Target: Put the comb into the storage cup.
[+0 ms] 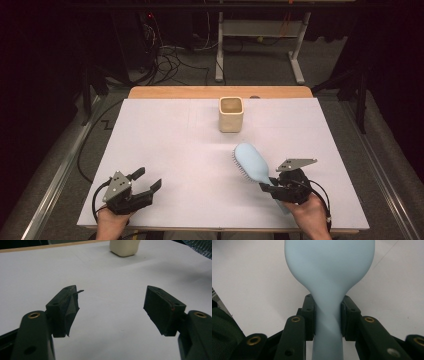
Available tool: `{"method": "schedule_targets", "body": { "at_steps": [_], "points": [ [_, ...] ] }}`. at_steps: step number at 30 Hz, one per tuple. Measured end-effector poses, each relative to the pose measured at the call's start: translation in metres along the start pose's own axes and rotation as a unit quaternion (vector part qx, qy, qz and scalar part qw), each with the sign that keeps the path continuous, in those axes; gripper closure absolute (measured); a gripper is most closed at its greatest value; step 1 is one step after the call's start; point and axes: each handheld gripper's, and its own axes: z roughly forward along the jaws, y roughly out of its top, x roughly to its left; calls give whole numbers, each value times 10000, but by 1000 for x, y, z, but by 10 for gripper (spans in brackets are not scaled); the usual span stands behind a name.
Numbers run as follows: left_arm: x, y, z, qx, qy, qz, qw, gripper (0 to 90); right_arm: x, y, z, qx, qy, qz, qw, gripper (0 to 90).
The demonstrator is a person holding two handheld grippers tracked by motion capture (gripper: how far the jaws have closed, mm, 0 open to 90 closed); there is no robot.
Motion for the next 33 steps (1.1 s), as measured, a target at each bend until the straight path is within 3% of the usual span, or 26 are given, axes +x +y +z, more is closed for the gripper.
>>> {"method": "schedule_targets", "body": {
  "at_steps": [6, 33],
  "points": [
    [-10, 6, 11, 102, -276, 25, 9996, 290, 3, 3, 3, 6, 33, -41, 10000, 706],
    [-37, 16, 38, 94, -694, 166, 9974, 282, 14, 11, 8, -102, 121, -214, 9996, 705]
  ]
}}
